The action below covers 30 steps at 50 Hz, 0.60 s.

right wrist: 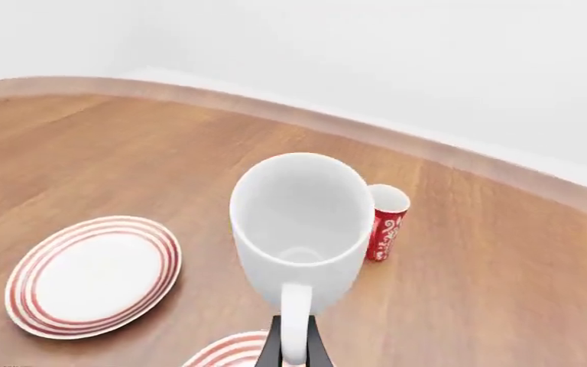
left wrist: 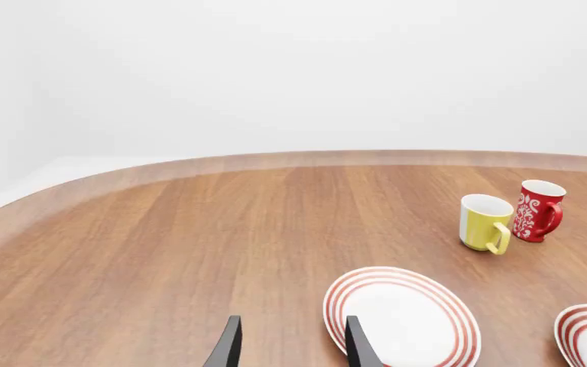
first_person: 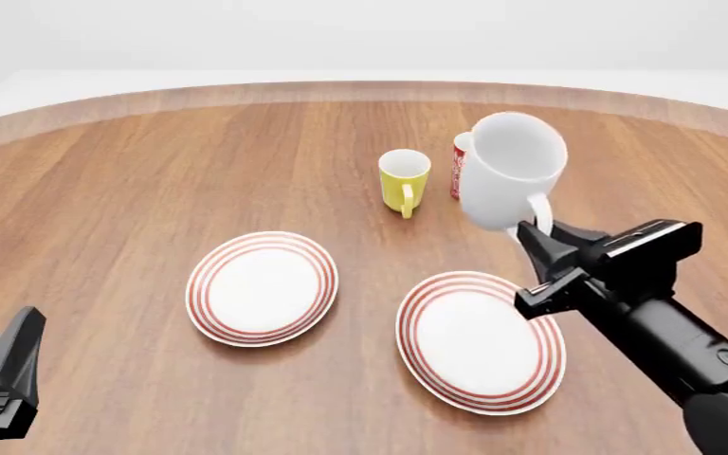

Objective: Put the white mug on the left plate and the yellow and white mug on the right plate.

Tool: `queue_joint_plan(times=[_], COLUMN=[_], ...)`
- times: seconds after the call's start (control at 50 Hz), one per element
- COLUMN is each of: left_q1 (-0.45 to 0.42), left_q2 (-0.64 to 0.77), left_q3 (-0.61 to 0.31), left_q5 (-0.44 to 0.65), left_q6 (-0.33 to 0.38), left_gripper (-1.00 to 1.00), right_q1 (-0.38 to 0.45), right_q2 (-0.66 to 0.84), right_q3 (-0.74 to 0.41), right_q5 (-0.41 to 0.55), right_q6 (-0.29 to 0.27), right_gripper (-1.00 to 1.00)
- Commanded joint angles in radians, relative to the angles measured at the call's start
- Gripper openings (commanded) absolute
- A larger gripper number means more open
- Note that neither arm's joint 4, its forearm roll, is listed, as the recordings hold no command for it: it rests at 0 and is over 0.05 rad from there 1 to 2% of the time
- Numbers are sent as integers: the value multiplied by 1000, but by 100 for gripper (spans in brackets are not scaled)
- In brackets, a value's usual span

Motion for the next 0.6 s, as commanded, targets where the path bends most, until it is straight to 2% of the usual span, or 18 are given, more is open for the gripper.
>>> queue_joint_plan(times=[0.02, 0.24, 0.42, 0.52, 0.6], left_q1=[0, 0, 0, 0, 0], left_q2=[0, 0, 0, 0, 0], left_q3=[0, 0, 0, 0, 0], left_q5=[0, 0, 0, 0, 0], left_q6=[0, 0, 0, 0, 0], left_gripper=[100, 100, 100, 100, 100], right_q1=[89, 152, 214, 237, 244], right_q2=[-10, 43, 156, 226, 254], right_q3=[-69, -124, -175, -193, -205], right_q5=[62, 62, -8, -48, -59], right_q6=[1, -6, 5, -30, -34], right_gripper=[-100, -100, -100, -100, -100])
